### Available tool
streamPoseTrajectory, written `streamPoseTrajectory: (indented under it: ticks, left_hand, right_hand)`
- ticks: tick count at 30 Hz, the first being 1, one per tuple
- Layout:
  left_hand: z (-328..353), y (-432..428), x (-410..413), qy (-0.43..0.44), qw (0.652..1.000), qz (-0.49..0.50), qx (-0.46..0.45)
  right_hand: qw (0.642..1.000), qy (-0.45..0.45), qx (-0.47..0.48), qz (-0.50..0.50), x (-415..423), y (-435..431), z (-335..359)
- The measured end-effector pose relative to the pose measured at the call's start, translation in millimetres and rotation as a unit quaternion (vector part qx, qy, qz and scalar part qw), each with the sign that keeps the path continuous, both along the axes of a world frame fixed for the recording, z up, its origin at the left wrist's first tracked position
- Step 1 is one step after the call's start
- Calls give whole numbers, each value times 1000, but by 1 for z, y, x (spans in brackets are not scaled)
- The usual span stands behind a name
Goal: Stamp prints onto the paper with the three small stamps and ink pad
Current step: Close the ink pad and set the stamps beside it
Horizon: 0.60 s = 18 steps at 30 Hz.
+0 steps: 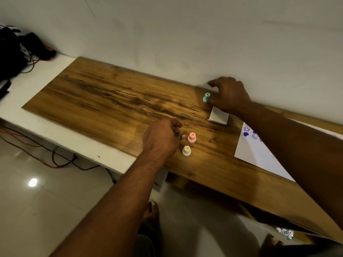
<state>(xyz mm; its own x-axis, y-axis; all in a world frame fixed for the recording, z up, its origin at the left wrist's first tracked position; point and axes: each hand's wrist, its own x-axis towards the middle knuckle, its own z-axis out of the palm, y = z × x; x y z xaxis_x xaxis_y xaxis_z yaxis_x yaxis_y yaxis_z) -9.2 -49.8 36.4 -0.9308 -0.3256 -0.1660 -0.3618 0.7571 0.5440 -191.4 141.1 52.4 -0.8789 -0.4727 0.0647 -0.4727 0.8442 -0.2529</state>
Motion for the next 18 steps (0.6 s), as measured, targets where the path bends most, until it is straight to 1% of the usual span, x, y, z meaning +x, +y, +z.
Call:
streamPoseTrajectory:
  ticks: [2,3,4,5,7,9,14,16,18]
  left_hand:
    - [-1,-2,-1,0,1000,6,6]
    - [-2,-3,-1,-1,1000,9,9]
    - [-2,-5,-2,-2,1000,11,11]
    - [-2,-6,-1,-4,1000,11,11]
    - [-4,-8,-1,-18,1000,5,7]
    - [-3,-11,0,-53,999,-7,1]
    - [-1,-20,4,-110,993,-46,1]
    - [1,-21,6,-122,990,-70,5]
    - [2,-20,9,-131,987,-91,4]
  right_hand:
    - [995,52,-87,16,16,10,11]
    - [990,58,-123,42,26,14,15]
    - [985,40,-142,85,36,17,16]
    - [981,4,-136,136,47,19,17]
    - [970,-69,-75,219,68,19,12]
    - [960,-101,-28,259,81,15,4]
    - [945,-109,-12,308,89,7,-8]
    - [947,-100,-7,306,91,4,-13]
    - [956,-80,-7,282,91,-1,-17]
